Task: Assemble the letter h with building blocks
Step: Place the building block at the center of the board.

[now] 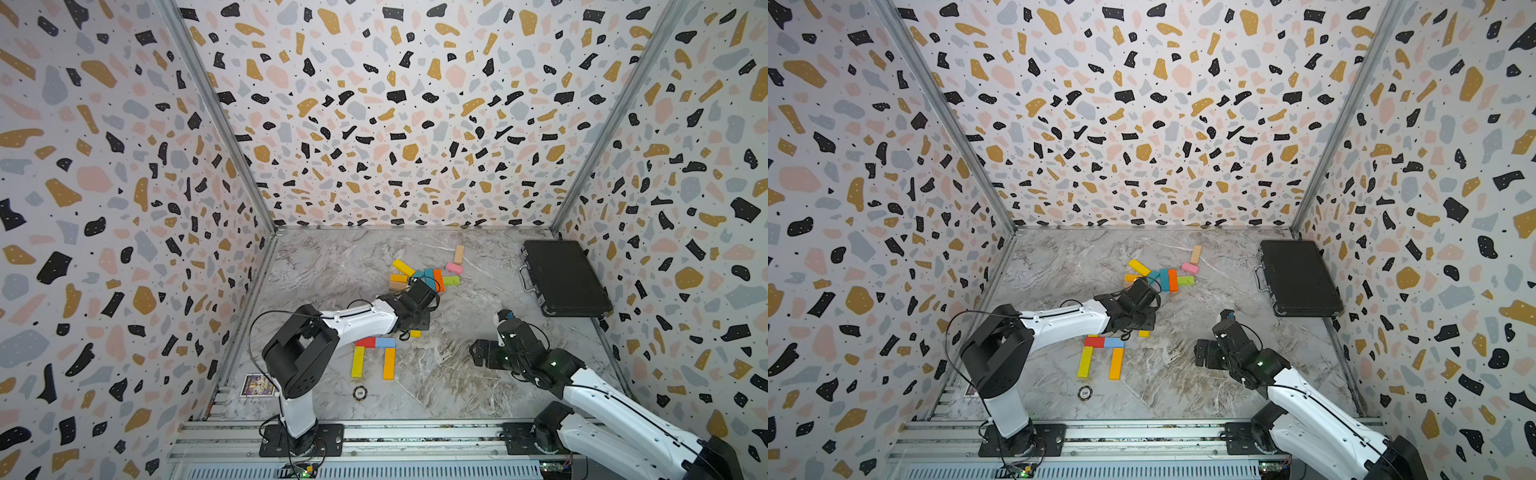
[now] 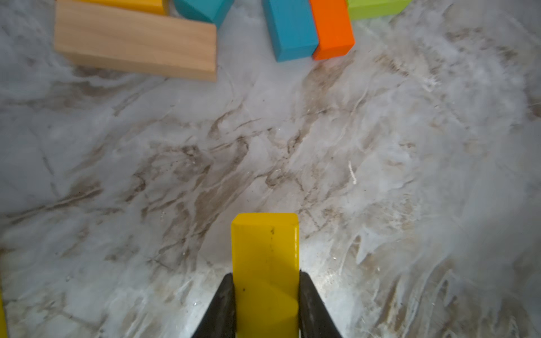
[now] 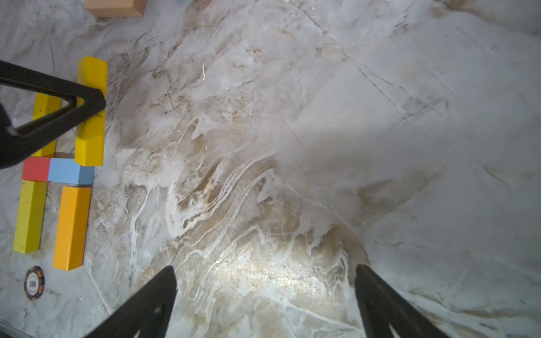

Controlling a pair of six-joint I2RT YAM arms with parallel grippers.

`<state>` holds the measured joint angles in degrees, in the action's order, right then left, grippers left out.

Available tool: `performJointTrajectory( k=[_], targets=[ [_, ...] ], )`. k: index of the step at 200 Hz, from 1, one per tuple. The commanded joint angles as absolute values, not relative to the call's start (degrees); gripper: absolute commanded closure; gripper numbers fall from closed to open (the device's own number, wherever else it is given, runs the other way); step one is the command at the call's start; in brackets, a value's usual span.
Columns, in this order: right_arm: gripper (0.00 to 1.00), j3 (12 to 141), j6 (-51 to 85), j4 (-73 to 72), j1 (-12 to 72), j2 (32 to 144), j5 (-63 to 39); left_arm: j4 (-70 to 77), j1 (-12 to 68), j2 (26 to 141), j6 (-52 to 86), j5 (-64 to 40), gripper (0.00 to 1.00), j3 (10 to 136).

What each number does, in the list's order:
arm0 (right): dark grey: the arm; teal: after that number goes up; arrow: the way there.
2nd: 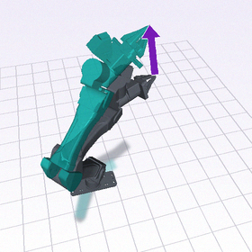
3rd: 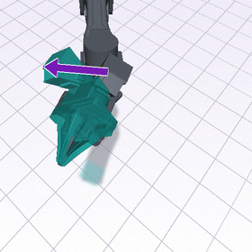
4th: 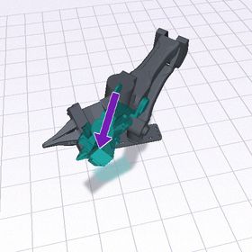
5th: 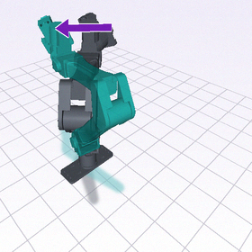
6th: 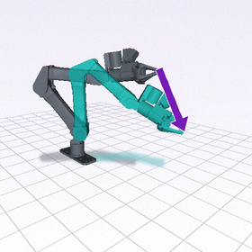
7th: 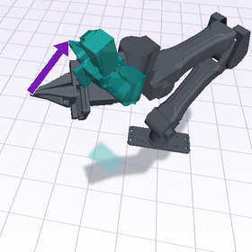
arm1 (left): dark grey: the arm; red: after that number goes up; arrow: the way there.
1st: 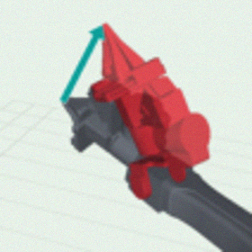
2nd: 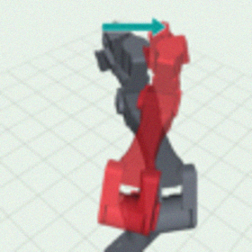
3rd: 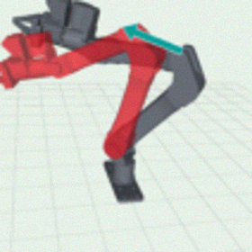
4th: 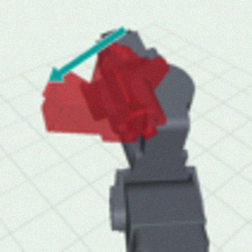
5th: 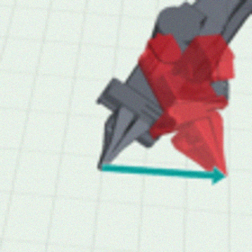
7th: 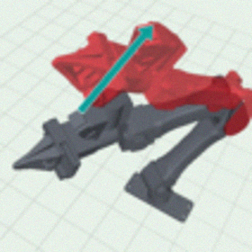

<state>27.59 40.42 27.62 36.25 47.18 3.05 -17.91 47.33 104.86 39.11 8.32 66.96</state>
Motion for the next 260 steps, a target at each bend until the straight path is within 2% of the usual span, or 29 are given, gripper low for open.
performJointTrajectory(
  k=[1,154,188,260],
  targets=[
    [0.03,27.26,39.99,30.14,35.93,46.22,3.89,-17.20,47.65,106.04,41.17,10.89,0.77,69.95],
    [0.03,26.67,39.20,30.68,34.98,44.57,3.52,-21.01,47.77,112.74,38.58,15.54,0.75,73.27],
    [0.03,26.63,39.02,30.76,34.72,44.43,3.35,-20.99,47.72,113.37,38.40,15.58,0.66,73.39],
    [0.01,26.56,39.15,30.93,34.19,43.47,3.10,-19.93,47.73,111.43,38.58,14.12,0.30,75.66]
  ],
)
